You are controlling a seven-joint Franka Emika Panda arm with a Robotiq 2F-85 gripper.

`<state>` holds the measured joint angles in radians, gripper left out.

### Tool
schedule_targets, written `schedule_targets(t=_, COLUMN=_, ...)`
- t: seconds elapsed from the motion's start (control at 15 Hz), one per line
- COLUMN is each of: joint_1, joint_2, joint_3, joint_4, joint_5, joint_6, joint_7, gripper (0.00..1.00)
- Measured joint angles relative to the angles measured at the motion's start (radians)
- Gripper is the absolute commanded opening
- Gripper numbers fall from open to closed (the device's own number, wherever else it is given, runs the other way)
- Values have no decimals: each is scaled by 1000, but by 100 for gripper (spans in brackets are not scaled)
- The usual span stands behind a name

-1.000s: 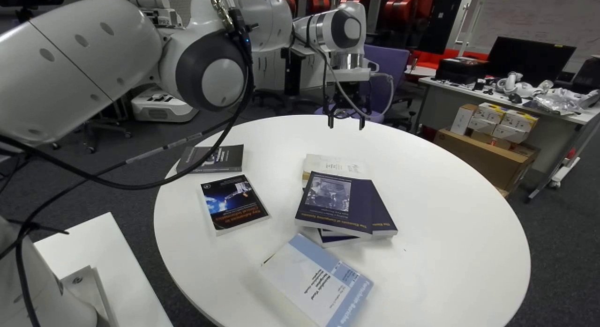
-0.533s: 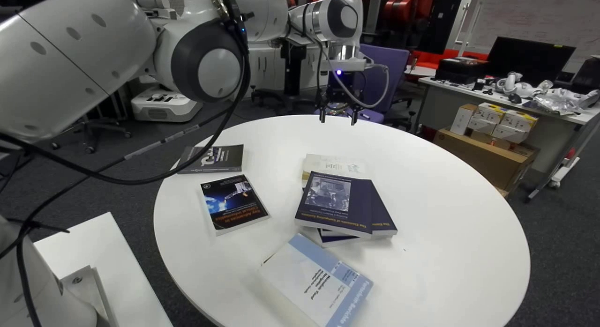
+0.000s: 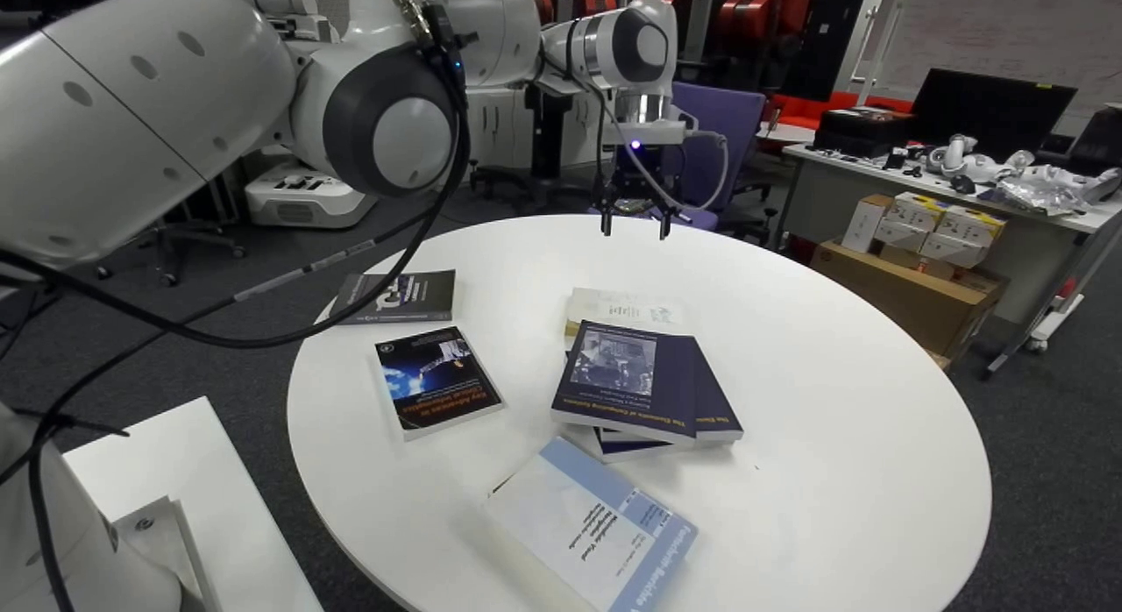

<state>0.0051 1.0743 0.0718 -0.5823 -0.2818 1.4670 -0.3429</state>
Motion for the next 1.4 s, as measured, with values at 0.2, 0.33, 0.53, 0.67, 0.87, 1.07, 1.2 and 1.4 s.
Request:
schedule_targets(t=0.2, joint_1=3, joint_2=14, joint_3=1, joint_4=-48, joint_5=-1, joint_6=151, joint_7=-17, gripper=100)
schedule_targets(t=0.33, joint_1=6, joint_2=10, joint_3=5, joint_4=-89, joint_5=-1, joint_6=234, joint_7=-33, gripper=100)
schedule_targets(t=0.53, joint_1=6, joint_2=-15, joint_3=25, joint_4=-166, joint_5=0, joint_6=308, joint_7=-63, gripper=100)
schedule_targets(t=0.67, joint_1=5, joint_2=-43, joint_3=41, joint_4=-232, joint_5=0, joint_6=333, joint_7=-87, gripper=100)
schedule_targets(t=0.87, joint_1=5, joint_2=-94, joint_3=58, joint_4=-334, joint_5=0, joint_6=343, joint_7=-104, gripper=100)
schedule_targets(t=1.07, joint_1=4, joint_2=-151, joint_3=68, joint_4=-440, joint_5=0, joint_6=343, joint_7=-105, gripper=100)
schedule_targets(t=1.2, joint_1=5, joint_2=-192, joint_3=69, joint_4=-512, joint_5=3, joint_6=343, joint_7=-106, gripper=100)
schedule_targets(t=1.4, joint_1=6, joint_2=-257, joint_3=69, joint_4=-623, joint_5=10, joint_6=343, joint_7=-109, gripper=100)
